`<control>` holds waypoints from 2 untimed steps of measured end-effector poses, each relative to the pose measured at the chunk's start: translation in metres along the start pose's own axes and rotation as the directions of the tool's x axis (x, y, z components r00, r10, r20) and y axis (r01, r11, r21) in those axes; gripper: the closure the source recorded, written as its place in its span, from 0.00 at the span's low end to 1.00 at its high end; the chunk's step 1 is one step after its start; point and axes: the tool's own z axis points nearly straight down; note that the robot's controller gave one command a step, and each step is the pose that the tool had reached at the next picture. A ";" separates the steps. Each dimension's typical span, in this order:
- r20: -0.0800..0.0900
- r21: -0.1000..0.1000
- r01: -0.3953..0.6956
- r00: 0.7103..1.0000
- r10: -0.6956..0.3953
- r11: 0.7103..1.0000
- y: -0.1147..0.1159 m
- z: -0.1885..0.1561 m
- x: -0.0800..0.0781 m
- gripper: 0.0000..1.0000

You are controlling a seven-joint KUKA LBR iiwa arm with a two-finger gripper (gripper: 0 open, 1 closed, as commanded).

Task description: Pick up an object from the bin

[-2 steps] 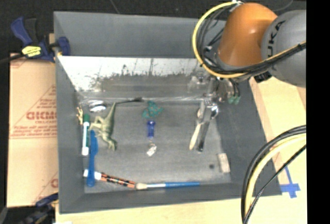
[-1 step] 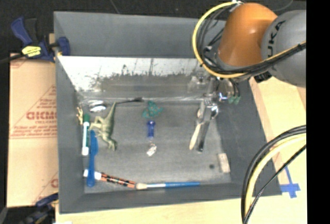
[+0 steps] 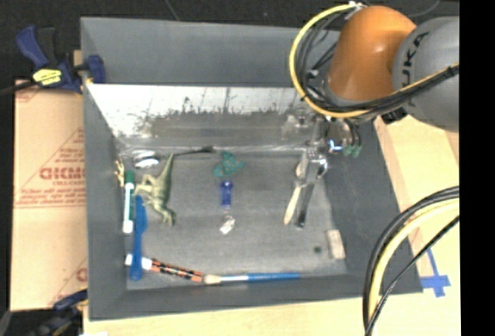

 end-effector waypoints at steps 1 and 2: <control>-0.002 -0.001 0.055 0.998 -0.055 0.998 -0.006 0.095 0.026 0.00; 0.002 -0.001 0.042 0.999 -0.042 0.999 -0.014 0.082 0.026 0.00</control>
Offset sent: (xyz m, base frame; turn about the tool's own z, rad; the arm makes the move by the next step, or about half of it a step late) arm -0.0244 -0.0372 -0.0562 -0.0088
